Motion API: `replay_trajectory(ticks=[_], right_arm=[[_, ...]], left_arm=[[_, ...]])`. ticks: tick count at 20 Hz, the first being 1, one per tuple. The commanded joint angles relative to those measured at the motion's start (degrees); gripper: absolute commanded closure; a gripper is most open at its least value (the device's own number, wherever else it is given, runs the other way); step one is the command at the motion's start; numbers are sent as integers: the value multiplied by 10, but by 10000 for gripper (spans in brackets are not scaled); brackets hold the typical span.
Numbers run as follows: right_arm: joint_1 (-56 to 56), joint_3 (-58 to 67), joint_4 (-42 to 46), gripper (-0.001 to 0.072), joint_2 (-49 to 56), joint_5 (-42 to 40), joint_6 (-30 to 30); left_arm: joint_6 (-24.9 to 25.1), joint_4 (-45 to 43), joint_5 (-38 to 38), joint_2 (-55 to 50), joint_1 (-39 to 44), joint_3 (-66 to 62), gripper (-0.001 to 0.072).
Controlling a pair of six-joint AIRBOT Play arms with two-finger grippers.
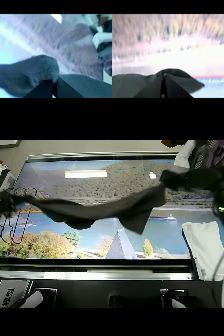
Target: Fold the clothes and pants, and hang the long-sleeved shirts on hangers.
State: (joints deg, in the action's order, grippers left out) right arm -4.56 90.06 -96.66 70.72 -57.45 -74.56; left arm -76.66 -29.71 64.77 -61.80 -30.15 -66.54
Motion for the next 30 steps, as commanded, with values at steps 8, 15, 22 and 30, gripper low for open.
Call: replay_trajectory(ticks=[8,15,22,30], right_arm=[[0,26,134,680,-335,40,0],[0,26,124,679,-318,-57,71],[0,25,-24,679,3,-228,79],[0,25,-99,679,308,18,85]], left_arm=[[-287,-280,6,168,0,-319,696],[-286,-312,55,153,22,-296,696],[-224,-361,66,-60,196,-154,695],[-224,-357,-57,-332,255,-140,695]])
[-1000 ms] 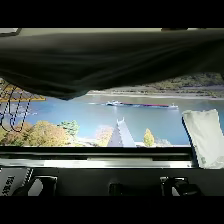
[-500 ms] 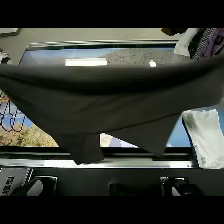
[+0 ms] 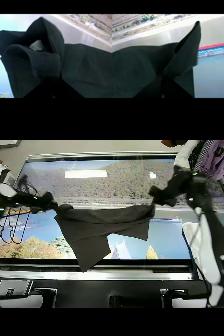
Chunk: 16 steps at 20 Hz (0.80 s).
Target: Fold the clothes and pants, and hang the long-sleeved shirts on hangers.
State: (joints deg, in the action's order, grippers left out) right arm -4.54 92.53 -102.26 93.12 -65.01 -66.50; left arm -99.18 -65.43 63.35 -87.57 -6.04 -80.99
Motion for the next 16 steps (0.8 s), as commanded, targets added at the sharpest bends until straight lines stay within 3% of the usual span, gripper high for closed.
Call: replay_trajectory(ticks=[1,4,10,11,12,13,14,16], right_arm=[[0,1,-44,679,95,113,19],[0,1,-44,679,110,156,66],[9,1,-34,677,77,127,44],[13,1,-34,677,70,116,42],[19,1,-36,677,63,105,41],[27,1,-36,677,59,93,41],[32,1,-36,677,56,82,41],[34,1,-30,677,56,61,37]], left_arm=[[2,0,-49,-85,14,5,695],[2,0,-65,-94,14,5,695],[2,0,-48,-76,3,4,690],[2,0,-38,-70,-4,4,648],[2,-2,-20,-62,-15,4,502],[5,-2,4,-52,-27,4,267],[18,-2,33,-40,-40,4,110],[49,-14,101,-9,-66,11,102]])
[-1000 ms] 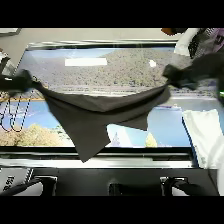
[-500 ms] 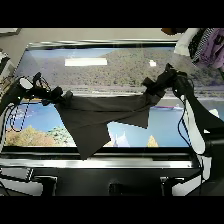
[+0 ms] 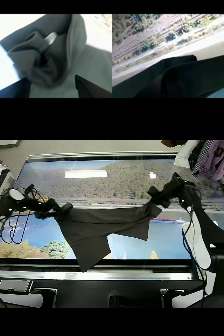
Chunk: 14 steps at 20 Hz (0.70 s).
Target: Fold the clothes and pants, and hang the long-sleeved shirts on hangers.
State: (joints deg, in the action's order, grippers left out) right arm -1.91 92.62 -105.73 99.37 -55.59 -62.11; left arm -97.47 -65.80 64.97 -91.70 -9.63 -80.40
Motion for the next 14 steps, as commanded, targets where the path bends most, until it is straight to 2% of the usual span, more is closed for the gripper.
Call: replay_trajectory(ticks=[1,3,6,8,11,12,14], right_arm=[[6,0,5,677,-7,-37,-16],[6,0,3,677,-7,-47,-18],[6,0,3,678,-7,-63,-18],[6,0,3,678,-7,-76,-18],[6,0,3,678,-7,-92,-18],[6,0,3,678,-7,-95,-18],[6,0,0,678,-7,-102,-17]], left_arm=[[30,-28,106,57,-39,30,104],[-2,-30,93,124,-47,141,106],[0,37,23,228,-46,331,106],[37,118,-29,267,-46,423,106],[136,252,-87,268,-46,497,106],[162,279,-97,265,-46,509,106],[181,292,-100,251,-46,513,106]])
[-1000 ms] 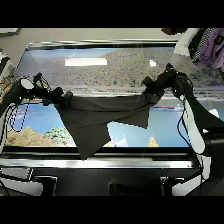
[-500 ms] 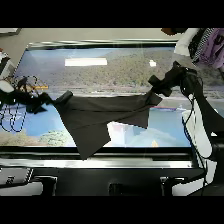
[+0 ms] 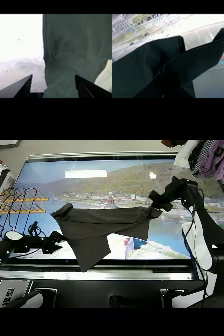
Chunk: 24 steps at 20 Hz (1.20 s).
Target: Fold the clothes and pants, and hang the long-sleeved shirts on hangers.
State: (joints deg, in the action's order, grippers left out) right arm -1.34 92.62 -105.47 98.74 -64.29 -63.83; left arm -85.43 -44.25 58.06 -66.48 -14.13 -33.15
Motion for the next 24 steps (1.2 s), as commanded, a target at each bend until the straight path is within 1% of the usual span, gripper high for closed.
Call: replay_trajectory(ticks=[1,5,9,10,11,12,13,14,15,16,17,19,21,24], right_arm=[[0,0,-5,678,0,-17,0],[0,0,-22,678,-2,-19,0],[0,0,-25,678,-13,-21,0],[0,0,-25,678,-16,-21,0],[0,0,-25,678,-20,-21,0],[0,0,-25,678,-24,-21,0],[0,0,-25,678,-29,-21,0],[0,0,-25,677,-35,-20,-3],[0,0,-25,678,-43,-16,-17],[0,0,-23,679,-54,-9,-35],[2,0,-18,679,-70,2,-54],[1,0,4,679,-113,36,-97],[1,0,16,679,-174,70,-140],[1,0,28,679,-290,86,-171]], left_arm=[[60,76,-32,-10,-1,41,107],[64,92,-57,-46,15,40,106],[76,174,-108,-81,79,38,106],[77,184,-115,-89,93,34,120],[77,189,-116,-97,102,27,261],[77,191,-114,-98,107,19,600],[82,193,-110,-96,106,7,695],[88,193,-99,-94,102,-14,694],[102,193,-79,-92,93,-42,694],[118,193,-50,-92,80,-78,695],[122,192,-16,-92,61,-126,695],[120,192,39,-88,18,-245,696],[118,192,77,-75,-21,-387,696],[116,192,105,-41,-71,-591,696]])
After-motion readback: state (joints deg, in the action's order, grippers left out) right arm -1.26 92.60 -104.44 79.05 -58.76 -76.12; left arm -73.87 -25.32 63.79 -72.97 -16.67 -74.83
